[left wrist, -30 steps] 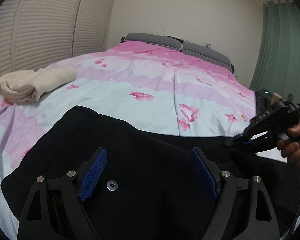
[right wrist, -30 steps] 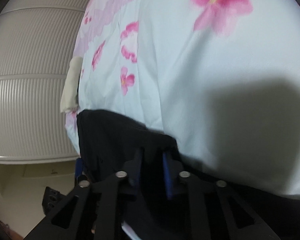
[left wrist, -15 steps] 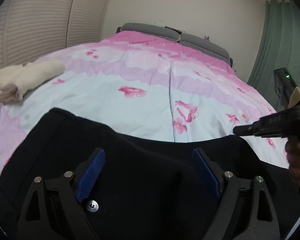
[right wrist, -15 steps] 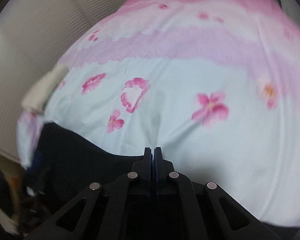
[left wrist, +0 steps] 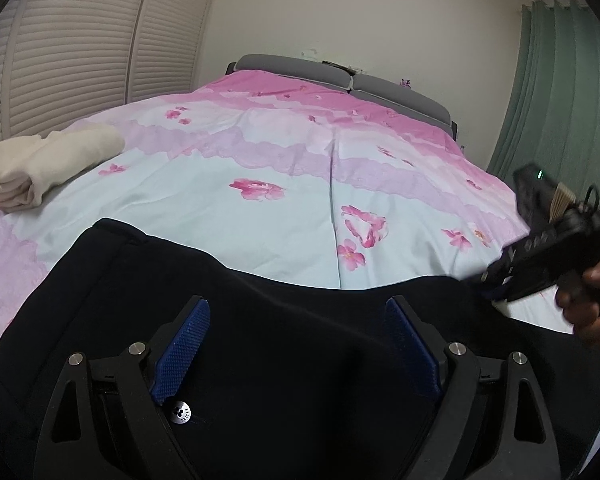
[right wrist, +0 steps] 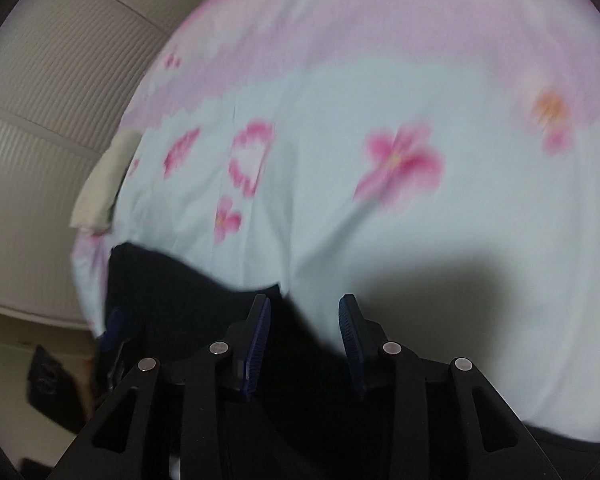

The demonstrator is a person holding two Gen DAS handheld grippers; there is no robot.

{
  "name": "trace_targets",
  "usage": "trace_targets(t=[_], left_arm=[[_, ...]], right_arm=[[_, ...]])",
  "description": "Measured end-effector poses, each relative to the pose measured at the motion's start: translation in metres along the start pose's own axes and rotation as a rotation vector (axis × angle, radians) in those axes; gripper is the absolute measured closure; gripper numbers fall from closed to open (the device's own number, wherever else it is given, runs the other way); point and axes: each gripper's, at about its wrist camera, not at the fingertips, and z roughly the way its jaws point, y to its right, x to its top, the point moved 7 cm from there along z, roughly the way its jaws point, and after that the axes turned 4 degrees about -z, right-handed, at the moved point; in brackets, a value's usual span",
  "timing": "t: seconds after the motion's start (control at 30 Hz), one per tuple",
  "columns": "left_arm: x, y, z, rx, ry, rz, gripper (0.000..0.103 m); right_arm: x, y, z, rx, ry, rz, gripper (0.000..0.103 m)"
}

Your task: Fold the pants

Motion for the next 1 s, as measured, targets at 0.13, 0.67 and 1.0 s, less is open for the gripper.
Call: trace_targets(t=[0.13,0.67,1.0], left_arm=[[-0.002,0.000,0.002,-0.006,-0.006,-0.004,0.013],[-0.002,0.002,0.001,-0.003,0.006,0.015,0.013],[-0.001,-0.001,0.001,-0.005,0.007,0.001,0.013]], right_arm=[[-0.008,0.002,0.015,0.064,0.004,0.032,0.094],[0.005,-0.018,-0.013,-0.054,0.090,-0.161,0.052],[0.004,-0.026,0.005,0.049,0.096,-0.091,0.086]])
